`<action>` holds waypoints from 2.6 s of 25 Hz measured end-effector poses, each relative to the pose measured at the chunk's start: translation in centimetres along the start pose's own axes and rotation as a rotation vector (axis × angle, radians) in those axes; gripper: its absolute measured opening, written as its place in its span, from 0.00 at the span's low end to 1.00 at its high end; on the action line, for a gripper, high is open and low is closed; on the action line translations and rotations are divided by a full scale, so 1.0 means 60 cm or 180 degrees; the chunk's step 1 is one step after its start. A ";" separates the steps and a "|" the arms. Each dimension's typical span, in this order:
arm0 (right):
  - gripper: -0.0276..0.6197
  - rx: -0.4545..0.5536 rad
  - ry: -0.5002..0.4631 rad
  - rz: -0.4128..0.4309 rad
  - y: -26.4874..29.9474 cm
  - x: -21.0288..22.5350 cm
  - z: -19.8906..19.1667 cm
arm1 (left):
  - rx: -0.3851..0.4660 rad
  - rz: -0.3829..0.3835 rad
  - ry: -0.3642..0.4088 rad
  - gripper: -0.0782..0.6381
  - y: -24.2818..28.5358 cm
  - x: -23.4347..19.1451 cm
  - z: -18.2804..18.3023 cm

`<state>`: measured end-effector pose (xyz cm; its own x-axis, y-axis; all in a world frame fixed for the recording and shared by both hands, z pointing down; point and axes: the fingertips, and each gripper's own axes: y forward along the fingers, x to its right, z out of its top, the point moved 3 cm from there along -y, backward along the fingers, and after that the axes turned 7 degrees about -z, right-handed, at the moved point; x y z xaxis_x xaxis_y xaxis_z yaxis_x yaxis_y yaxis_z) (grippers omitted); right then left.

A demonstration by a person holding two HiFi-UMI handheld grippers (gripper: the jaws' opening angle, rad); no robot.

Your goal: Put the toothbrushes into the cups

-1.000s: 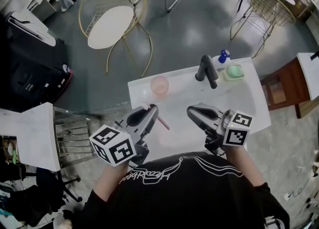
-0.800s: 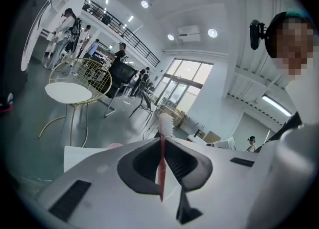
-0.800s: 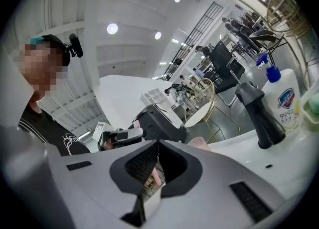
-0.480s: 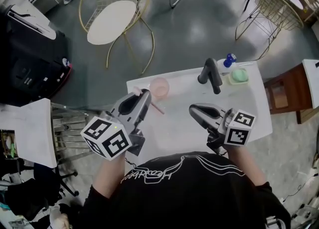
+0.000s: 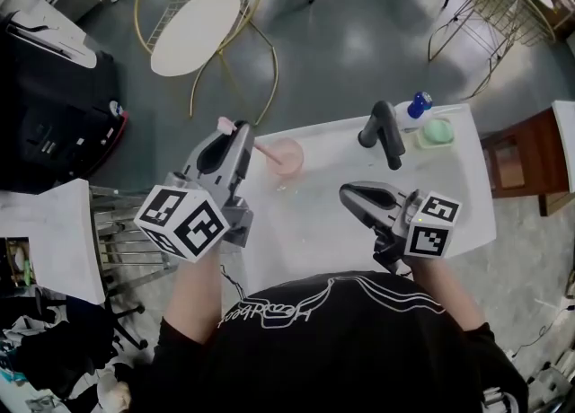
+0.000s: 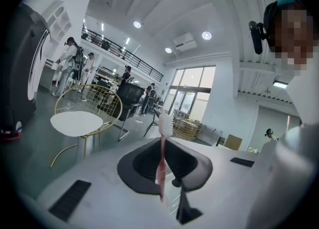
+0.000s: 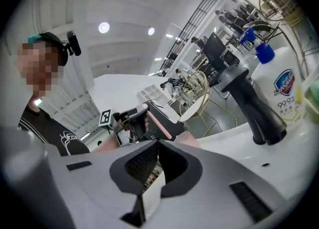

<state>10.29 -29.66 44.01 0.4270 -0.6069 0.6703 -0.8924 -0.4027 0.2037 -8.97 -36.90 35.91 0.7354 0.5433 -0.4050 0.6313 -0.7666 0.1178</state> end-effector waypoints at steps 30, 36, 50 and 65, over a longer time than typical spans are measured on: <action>0.09 -0.0039 0.0273 -0.0215 0.007 0.051 -0.019 | -0.0267 0.0184 0.0041 0.15 0.063 -0.050 -0.189; 0.09 -0.0073 0.0304 -0.0202 0.011 0.052 -0.029 | -0.0268 0.0225 0.0103 0.15 0.063 -0.058 -0.191; 0.09 -0.0019 0.0331 -0.0212 0.008 0.041 -0.030 | -0.0325 0.0193 -0.0180 0.41 0.066 -0.080 -0.210; 0.09 0.0243 -0.0082 -0.0490 -0.027 -0.086 -0.042 | -0.0387 -0.0213 -0.0826 0.46 -0.094 0.000 -0.212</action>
<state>9.17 -24.15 41.99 0.5621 -0.5510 0.6168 -0.8029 -0.5425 0.2472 -9.41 -28.19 46.80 0.6133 0.4736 -0.6321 0.7127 -0.6768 0.1844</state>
